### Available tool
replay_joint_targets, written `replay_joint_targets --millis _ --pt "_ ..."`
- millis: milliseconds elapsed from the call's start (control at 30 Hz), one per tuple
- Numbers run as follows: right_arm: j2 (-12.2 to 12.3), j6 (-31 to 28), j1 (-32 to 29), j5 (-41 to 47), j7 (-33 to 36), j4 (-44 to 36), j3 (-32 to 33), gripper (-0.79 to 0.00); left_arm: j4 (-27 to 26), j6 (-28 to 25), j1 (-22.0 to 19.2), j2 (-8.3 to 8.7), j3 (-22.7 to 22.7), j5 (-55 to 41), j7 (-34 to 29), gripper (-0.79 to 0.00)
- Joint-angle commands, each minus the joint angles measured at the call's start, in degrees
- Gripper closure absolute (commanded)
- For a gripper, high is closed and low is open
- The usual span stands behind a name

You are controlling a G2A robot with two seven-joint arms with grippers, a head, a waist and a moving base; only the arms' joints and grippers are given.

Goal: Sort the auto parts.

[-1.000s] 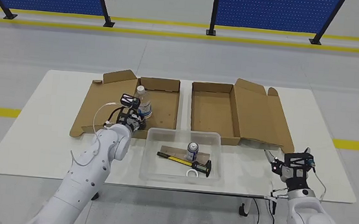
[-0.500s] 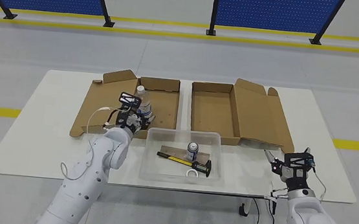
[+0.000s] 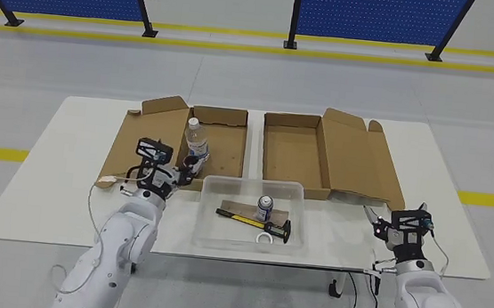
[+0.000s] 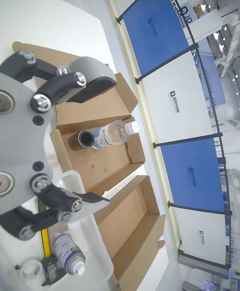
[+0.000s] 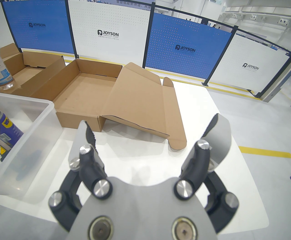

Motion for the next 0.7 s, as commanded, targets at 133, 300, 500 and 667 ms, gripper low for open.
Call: replay_joint_targets --millis 133,300,500,667 --pt "0.00 0.00 0.00 0.00 0.00 0.00 0.00 -0.785 -4.09 0.21 5.78 0.32 -3.80 -1.02 2.54 -0.785" --pt "0.00 0.00 0.00 0.00 0.00 0.00 0.00 -0.785 -7.13 -0.90 10.52 0.61 -6.98 -1.92 3.43 -0.785" --pt "0.00 0.00 0.00 0.00 0.00 0.00 0.00 -0.785 -9.43 -2.14 14.76 0.92 -10.58 -1.74 3.80 -0.785" --pt "0.00 0.00 0.00 0.00 0.00 0.00 0.00 -0.785 -10.92 -3.33 16.88 0.92 -11.91 -3.52 3.73 -0.785"
